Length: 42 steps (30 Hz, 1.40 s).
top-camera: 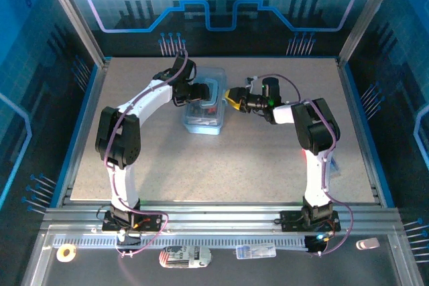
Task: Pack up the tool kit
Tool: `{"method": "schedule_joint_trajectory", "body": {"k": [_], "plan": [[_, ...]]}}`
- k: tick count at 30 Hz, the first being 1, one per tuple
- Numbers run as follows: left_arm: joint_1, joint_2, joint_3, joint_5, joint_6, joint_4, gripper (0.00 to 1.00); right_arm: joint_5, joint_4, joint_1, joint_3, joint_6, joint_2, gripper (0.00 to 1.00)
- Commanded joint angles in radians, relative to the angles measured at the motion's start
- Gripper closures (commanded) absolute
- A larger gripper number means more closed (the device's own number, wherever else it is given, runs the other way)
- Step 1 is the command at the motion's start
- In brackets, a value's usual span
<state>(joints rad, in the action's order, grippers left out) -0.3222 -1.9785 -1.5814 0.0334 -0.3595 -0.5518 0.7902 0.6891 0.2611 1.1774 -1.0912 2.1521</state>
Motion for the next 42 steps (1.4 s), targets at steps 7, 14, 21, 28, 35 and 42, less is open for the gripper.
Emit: {"method": "schedule_joint_trajectory", "body": {"k": [7,14,21,28,35,42], "plan": [[-0.018,-0.158,0.092,0.036,0.004,-0.14,0.47,0.042,-0.011,0.01,0.002,0.034,0.026,0.33],[-0.017,-0.153,0.103,0.05,0.001,-0.129,0.47,0.075,0.069,0.011,0.017,-0.005,0.049,0.3],[-0.017,-0.148,0.102,0.05,0.001,-0.132,0.47,0.07,0.078,0.001,-0.002,-0.009,0.008,0.3],[-0.017,-0.151,0.101,0.055,0.0,-0.13,0.47,0.064,-0.012,-0.008,-0.004,0.043,-0.034,0.29],[-0.017,-0.153,0.109,0.057,-0.001,-0.123,0.47,0.062,-0.046,-0.02,-0.005,0.058,-0.05,0.29],[-0.016,-0.154,0.109,0.056,-0.002,-0.119,0.48,0.053,0.058,-0.039,-0.046,-0.007,-0.036,0.33]]}}
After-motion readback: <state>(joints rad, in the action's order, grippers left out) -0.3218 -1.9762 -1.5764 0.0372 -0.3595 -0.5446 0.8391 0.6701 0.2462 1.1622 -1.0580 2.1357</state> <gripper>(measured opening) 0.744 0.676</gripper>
